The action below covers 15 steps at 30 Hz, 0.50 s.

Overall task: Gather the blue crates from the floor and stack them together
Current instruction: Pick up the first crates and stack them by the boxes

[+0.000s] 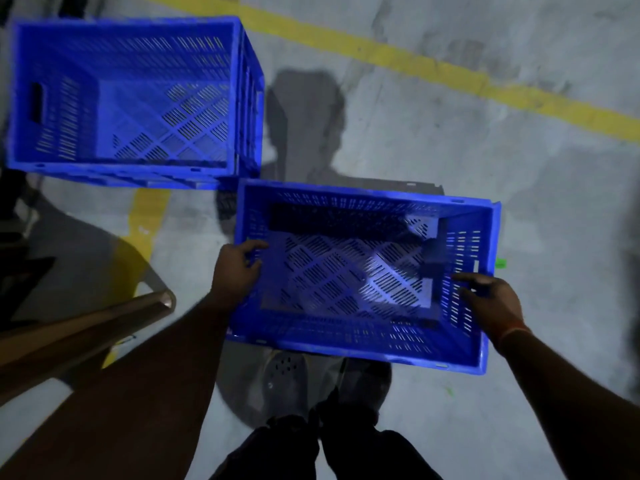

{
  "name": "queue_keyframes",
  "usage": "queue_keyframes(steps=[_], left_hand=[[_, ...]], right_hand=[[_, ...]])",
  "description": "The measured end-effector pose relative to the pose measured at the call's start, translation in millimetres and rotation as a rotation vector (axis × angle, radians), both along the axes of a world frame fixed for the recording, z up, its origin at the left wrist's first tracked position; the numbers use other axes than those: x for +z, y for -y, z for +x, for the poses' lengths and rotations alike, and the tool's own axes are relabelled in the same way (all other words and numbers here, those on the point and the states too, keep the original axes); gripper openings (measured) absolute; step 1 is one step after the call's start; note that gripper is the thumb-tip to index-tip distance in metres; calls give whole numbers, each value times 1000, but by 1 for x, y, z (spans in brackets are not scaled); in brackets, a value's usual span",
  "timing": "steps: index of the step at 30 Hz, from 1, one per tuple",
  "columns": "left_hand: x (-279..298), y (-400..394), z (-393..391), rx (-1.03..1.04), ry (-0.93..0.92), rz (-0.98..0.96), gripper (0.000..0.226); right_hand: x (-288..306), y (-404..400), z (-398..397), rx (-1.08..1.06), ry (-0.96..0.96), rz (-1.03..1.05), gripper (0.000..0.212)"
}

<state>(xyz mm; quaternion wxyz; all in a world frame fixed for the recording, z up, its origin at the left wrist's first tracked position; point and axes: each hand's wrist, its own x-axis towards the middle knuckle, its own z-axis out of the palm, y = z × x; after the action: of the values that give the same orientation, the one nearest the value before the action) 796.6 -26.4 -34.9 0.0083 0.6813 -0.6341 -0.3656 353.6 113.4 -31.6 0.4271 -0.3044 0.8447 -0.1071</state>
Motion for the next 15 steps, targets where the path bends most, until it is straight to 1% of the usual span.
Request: queue_keyframes(steps=[3, 5, 8, 12, 15], left_hand=[[44, 4, -5, -31, -54, -29, 27], [82, 1, -10, -47, -78, -39, 27], [144, -4, -11, -67, -65, -55, 27], [239, -8, -24, 14, -5, -77, 24], [319, -12, -41, 24, 18, -94, 20]], right_hand=[[38, -9, -3, -37, 23, -16, 27], [72, -17, -6, -88, 32, -35, 26], [137, -28, -10, -124, 53, -60, 27], [235, -37, -13, -194, 9, -120, 27], [303, -44, -15, -247, -14, -151, 26]])
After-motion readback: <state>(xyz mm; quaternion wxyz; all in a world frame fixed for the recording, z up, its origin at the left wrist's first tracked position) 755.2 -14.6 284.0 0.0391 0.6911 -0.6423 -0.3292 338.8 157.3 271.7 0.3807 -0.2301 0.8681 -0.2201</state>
